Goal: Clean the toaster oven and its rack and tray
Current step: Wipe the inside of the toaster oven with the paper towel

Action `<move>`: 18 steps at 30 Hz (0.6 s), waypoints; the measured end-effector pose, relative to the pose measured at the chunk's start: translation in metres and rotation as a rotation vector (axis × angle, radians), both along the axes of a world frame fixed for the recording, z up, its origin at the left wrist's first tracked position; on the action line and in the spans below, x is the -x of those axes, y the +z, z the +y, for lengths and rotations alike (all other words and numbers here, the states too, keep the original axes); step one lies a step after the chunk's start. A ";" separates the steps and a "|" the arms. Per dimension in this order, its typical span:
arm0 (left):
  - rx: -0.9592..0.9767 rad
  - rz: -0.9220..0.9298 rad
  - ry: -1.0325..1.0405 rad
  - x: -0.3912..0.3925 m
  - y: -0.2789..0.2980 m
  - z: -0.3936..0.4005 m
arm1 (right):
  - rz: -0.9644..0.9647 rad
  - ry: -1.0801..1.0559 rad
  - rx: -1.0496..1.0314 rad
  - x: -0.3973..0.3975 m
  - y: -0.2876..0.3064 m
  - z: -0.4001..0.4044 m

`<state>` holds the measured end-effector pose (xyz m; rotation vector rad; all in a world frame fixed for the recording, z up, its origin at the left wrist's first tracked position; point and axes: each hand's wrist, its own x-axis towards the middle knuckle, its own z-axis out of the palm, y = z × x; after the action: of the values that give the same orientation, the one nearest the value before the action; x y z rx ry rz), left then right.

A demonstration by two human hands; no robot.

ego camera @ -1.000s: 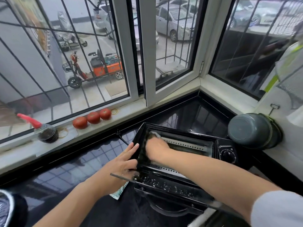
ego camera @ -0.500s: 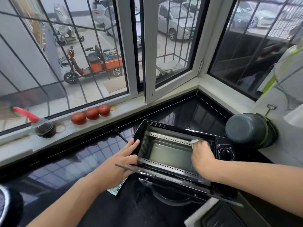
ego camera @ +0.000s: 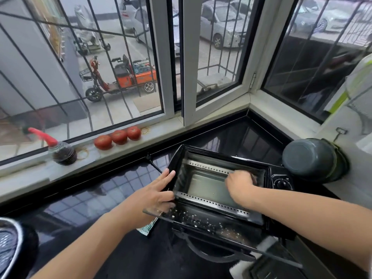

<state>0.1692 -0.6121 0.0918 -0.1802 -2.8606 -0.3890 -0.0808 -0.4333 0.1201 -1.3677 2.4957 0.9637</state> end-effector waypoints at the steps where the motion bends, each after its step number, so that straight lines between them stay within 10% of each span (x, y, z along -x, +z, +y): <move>1: -0.035 -0.056 0.025 0.000 -0.004 -0.004 | -0.041 -0.006 0.047 0.003 -0.006 -0.004; 18: -0.100 -0.147 0.119 0.000 -0.007 -0.004 | -0.741 -0.097 0.551 -0.033 -0.020 -0.061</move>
<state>0.1691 -0.6156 0.0844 0.0383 -2.9678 -0.5413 -0.0479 -0.4948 0.1004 -1.3602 2.2381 -0.2702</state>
